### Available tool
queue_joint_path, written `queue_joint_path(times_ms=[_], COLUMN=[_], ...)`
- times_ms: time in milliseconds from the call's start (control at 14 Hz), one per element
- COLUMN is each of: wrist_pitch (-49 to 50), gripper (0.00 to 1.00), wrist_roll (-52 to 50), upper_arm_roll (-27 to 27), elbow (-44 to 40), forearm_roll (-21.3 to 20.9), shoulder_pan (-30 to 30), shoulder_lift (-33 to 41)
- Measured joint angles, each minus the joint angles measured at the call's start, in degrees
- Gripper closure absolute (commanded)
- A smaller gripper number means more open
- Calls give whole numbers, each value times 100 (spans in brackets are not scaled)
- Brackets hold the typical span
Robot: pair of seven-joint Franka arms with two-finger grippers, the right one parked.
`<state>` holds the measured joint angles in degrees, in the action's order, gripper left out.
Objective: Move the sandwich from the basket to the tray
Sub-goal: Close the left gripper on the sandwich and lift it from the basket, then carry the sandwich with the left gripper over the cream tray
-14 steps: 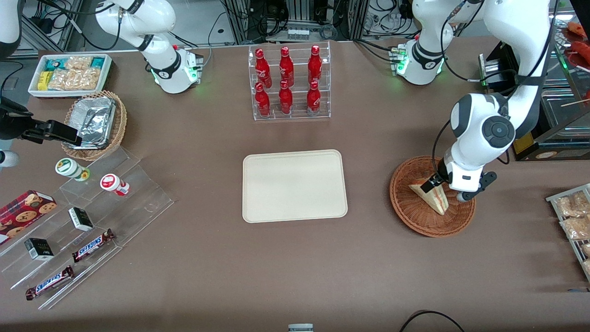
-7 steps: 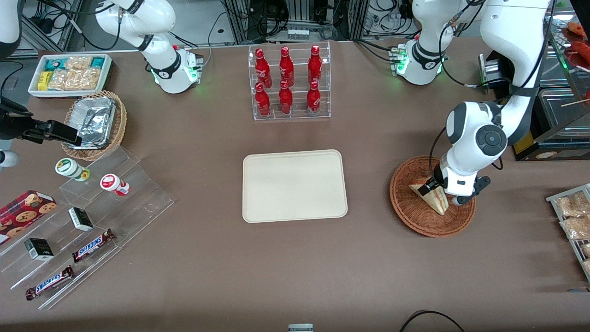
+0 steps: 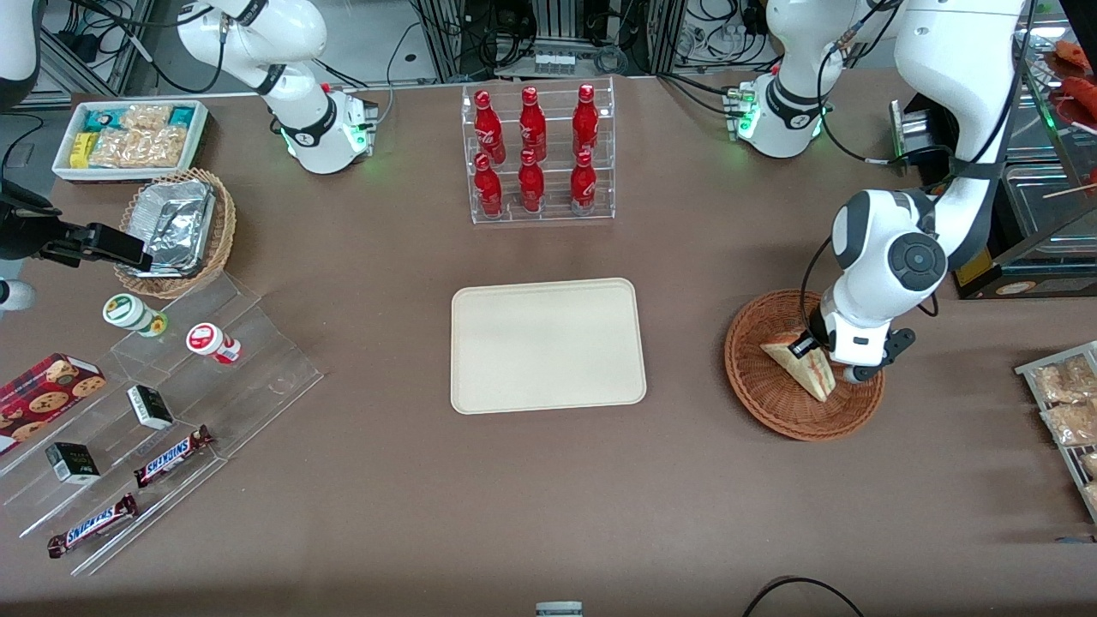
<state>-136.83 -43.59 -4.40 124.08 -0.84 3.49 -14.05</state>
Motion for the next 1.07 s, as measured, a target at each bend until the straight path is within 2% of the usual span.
queue_joint_path(times_ms=[286,429,786,1071], wrist_pitch=[1680,2316,2547,2546], gripper=[100,100,100,100], wrist_roll=[26,27,-7,-9], upper_arm_roll=[-79,-126,-173,-180], elbow=[-1189,-1817,-2637,-3150], forearm_roll=[-1,-1,-1,-1], shoulder_pan=[85,329,1415,2227], shoulder_lift=[306,326,-57,-646])
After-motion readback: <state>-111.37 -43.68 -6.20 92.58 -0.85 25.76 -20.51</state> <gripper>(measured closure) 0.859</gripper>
